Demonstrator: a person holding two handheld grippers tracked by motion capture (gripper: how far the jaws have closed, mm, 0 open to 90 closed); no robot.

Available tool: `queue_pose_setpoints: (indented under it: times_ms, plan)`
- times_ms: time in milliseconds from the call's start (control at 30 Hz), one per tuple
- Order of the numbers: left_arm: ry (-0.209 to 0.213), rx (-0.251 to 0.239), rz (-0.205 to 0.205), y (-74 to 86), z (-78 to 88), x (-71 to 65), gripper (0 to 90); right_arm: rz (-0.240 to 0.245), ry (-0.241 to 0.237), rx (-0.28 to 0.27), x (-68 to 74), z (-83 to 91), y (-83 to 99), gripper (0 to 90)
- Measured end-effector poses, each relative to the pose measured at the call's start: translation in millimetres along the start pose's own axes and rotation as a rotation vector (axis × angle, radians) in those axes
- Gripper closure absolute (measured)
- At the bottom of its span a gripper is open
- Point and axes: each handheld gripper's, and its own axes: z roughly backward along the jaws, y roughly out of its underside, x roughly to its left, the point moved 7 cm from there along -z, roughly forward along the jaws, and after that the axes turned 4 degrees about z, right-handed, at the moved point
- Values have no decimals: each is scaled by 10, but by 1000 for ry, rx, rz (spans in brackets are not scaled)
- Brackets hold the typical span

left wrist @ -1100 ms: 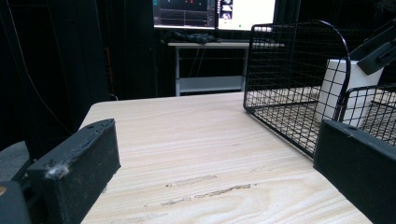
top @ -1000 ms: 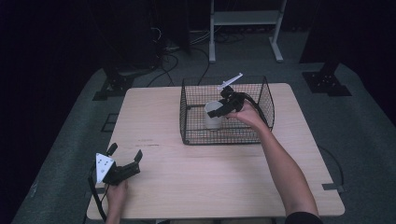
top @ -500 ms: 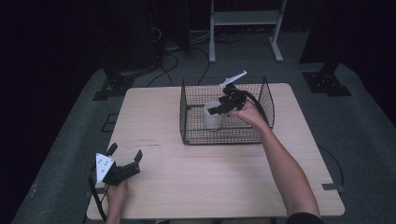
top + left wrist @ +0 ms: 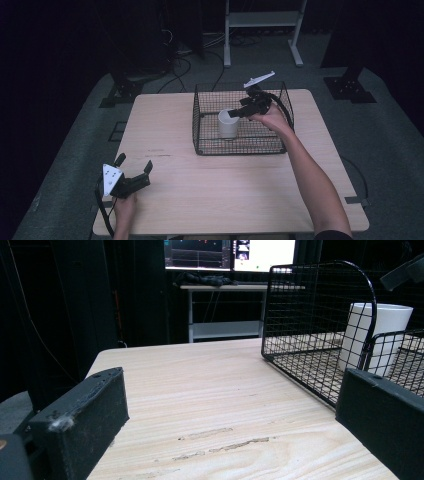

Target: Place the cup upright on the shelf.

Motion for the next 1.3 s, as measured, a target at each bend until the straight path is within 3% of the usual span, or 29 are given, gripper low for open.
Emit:
queue_pose_setpoints:
  times_ms: [267,467,633,1067,1300]
  plan:
    - [-1,1,-2,1,3,-4,0,-19,11,-18,-44,144,63,143]
    - [-1,1,-1,1,3,-2,0,-30,13,-7,-66,147,114,143]
    - [-1,0,-1,1,3,-2,0,-25,13,-2,-35,179,138,143]
    - [0,0,-2,1,4,-4,0,-23,4,-50,79,520,210,146]
    - [-1,2,-4,2,2,-6,0,-9,0,-49,140,589,269,146]
